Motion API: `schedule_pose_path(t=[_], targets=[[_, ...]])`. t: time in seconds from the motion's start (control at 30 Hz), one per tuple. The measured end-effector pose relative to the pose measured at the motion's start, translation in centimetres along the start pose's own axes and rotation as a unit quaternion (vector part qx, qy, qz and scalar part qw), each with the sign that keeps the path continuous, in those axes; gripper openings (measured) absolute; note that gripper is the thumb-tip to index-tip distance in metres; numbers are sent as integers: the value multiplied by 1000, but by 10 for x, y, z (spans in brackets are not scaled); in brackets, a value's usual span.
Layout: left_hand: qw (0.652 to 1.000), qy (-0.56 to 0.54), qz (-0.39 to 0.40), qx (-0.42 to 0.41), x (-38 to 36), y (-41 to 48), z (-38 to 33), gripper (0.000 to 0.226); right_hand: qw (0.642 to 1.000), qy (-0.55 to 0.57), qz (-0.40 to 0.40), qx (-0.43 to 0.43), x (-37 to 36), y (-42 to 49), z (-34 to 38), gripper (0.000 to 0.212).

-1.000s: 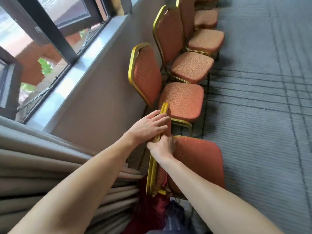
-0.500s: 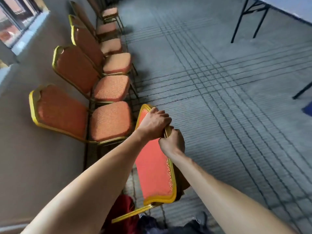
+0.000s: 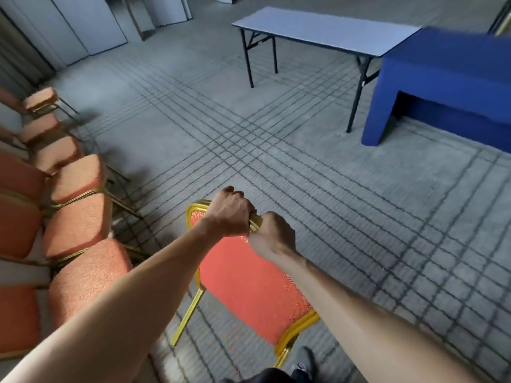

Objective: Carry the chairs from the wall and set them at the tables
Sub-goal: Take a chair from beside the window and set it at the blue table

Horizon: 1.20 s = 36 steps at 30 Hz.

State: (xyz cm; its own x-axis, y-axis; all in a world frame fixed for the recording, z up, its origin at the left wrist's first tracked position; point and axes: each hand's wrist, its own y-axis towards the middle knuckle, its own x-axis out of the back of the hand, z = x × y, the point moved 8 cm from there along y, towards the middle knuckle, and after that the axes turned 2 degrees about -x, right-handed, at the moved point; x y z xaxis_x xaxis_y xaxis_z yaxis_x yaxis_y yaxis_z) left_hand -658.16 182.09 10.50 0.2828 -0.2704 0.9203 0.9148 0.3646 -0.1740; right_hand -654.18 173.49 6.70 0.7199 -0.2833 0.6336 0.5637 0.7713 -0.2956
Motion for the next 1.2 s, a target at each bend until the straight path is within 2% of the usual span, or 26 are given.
schedule_pose_path(t=[0.23, 0.37, 0.63, 0.9, 1.2], targets=[[998, -15, -46, -29, 54, 83, -71, 27, 990, -97, -98, 32, 117, 11, -48, 7], [993, -13, -76, -94, 96, 142, -134, 19, 966, -158, -202, 15, 189, 15, -97, 10], [976, -36, -106, -188, 181, 263, -241, 17, 929, -233, -288, -11, 336, 35, -184, 13], [942, -104, -121, -295, 252, 399, -360, 25, 885, -224, -397, -98, 477, 55, -299, 7], [887, -54, -126, -442, 320, 471, -541, 25, 847, -236, -416, -232, 583, 16, -435, 15]])
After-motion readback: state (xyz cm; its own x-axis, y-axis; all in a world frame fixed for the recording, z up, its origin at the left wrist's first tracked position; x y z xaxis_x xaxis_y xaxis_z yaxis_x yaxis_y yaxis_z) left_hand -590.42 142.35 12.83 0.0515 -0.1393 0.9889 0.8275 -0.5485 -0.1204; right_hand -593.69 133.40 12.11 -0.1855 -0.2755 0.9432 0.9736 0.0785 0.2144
